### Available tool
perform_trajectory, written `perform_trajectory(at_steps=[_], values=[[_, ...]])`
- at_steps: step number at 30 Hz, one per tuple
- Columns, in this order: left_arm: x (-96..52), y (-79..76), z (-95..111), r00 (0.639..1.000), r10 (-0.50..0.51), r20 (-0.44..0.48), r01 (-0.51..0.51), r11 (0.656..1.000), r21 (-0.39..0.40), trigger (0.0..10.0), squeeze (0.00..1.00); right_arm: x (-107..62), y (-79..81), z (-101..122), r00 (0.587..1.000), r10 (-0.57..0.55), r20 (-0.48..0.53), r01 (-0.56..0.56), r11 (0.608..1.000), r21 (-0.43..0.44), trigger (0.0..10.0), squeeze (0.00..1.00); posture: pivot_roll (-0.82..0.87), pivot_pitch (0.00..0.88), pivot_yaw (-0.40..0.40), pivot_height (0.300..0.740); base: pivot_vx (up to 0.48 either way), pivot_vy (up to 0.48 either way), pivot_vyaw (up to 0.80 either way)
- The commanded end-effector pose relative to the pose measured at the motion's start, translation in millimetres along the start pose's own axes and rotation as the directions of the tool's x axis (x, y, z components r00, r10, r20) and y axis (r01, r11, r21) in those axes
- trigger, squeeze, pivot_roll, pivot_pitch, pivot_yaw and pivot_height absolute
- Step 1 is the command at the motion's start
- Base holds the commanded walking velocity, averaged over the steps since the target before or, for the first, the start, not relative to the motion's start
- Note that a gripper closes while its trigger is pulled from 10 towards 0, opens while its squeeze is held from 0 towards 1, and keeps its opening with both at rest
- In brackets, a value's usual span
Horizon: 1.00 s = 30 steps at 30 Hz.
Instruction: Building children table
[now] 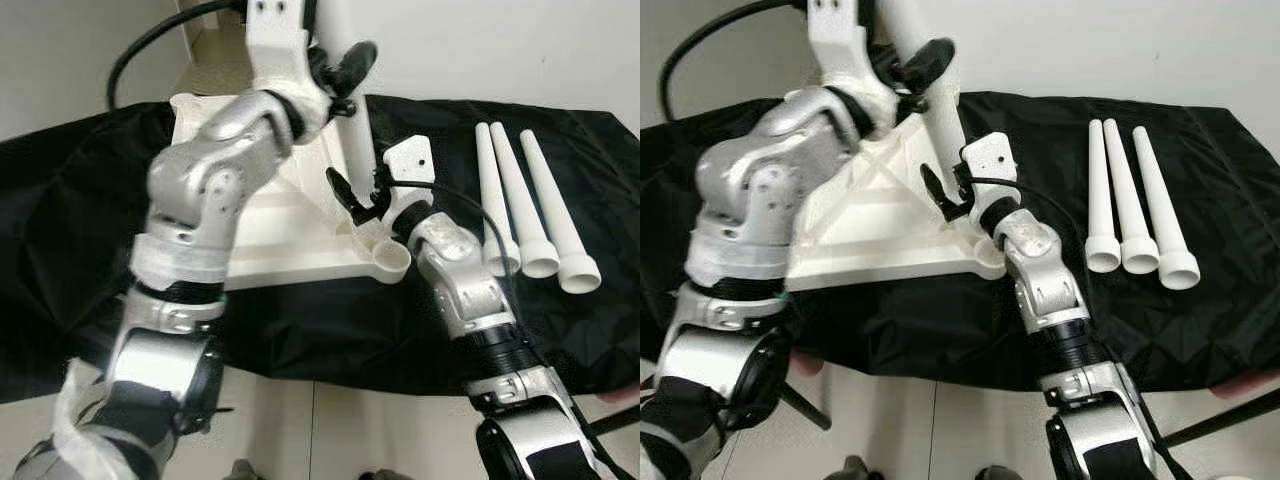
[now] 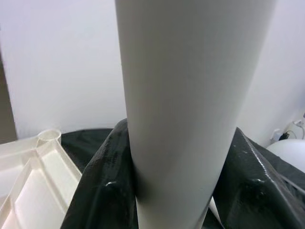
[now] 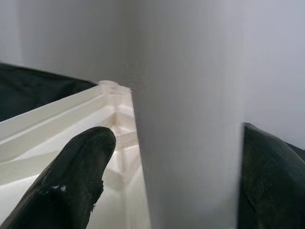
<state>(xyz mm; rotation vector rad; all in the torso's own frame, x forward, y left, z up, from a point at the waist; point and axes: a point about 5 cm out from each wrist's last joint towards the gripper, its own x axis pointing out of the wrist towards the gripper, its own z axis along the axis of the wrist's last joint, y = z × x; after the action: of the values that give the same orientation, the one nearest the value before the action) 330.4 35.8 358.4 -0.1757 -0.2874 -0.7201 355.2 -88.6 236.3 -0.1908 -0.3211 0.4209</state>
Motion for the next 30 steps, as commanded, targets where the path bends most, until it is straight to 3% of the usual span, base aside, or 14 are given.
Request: perform_trajectory(at_steps=[1, 4, 10, 22, 23, 24, 25, 28, 30], values=[[3.5, -4.4, 7.5, 0.999, 0.019, 0.031, -0.020, 0.999, 0.039, 10.0, 0.00, 2.3, -5.5, -1.8, 0.998, -0.063, -0.012, 0.063, 0.998, 0.012, 10.0, 0.00, -0.09, 0.063, 0.049, 0.740, 0.000, 0.000, 0.00], [6.2, -15.4, 4.7, 1.000, -0.009, 0.020, 0.008, 0.997, 0.081, 10.0, 0.00, 3.3, -4.2, -2.6, 0.997, -0.073, -0.017, 0.073, 0.997, 0.010, 10.0, 0.00, -0.09, 0.066, 0.048, 0.740, 0.000, 0.000, 0.00], [10.4, -26.2, 2.7, 0.999, -0.030, 0.016, 0.028, 0.995, 0.092, 10.0, 0.00, 5.2, -3.2, -3.1, 0.995, -0.099, -0.022, 0.099, 0.995, 0.005, 10.0, 0.00, -0.08, 0.073, 0.049, 0.740, 0.000, 0.000, 0.00], [14.2, -29.5, 3.7, 0.999, -0.032, 0.029, 0.030, 0.995, 0.092, 10.0, 0.00, 10.0, -4.4, -1.4, 0.990, -0.143, -0.007, 0.143, 0.990, 0.013, 10.0, 0.00, -0.08, 0.077, 0.049, 0.740, 0.000, 0.000, 0.00], [14.2, -29.7, 3.9, 0.999, -0.032, 0.031, 0.029, 0.995, 0.096, 10.0, 0.00, 10.2, -4.3, -1.6, 0.990, -0.144, -0.008, 0.144, 0.989, 0.015, 9.1, 0.00, -0.08, 0.077, 0.049, 0.740, 0.000, 0.000, 0.00], [14.2, -29.9, 4.2, 0.999, -0.033, 0.032, 0.030, 0.995, 0.098, 10.0, 0.00, 10.2, -4.5, -1.8, 0.989, -0.147, -0.010, 0.147, 0.989, 0.021, 4.0, 0.00, -0.08, 0.077, 0.048, 0.740, 0.000, 0.000, 0.00], [14.2, -29.9, 4.2, 0.999, -0.033, 0.032, 0.030, 0.995, 0.098, 10.0, 0.00, 10.2, -4.5, -1.8, 0.989, -0.147, -0.010, 0.147, 0.989, 0.021, 4.0, 0.00, -0.08, 0.077, 0.048, 0.740, 0.000, 0.000, 0.00], [14.3, -30.2, 4.8, 0.999, -0.033, 0.033, 0.030, 0.995, 0.098, 10.0, 0.00, 10.2, -4.6, -2.4, 0.988, -0.152, -0.014, 0.152, 0.988, 0.031, 0.0, 0.00, -0.08, 0.076, 0.048, 0.740, 0.000, 0.000, 0.00], [14.3, -30.5, 4.7, 0.999, -0.035, 0.032, 0.031, 0.994, 0.102, 10.0, 0.00, 10.2, -4.8, -2.4, 0.988, -0.153, -0.013, 0.153, 0.988, 0.032, 0.0, 0.00, -0.08, 0.076, 0.048, 0.740, 0.000, 0.000, 0.00]])
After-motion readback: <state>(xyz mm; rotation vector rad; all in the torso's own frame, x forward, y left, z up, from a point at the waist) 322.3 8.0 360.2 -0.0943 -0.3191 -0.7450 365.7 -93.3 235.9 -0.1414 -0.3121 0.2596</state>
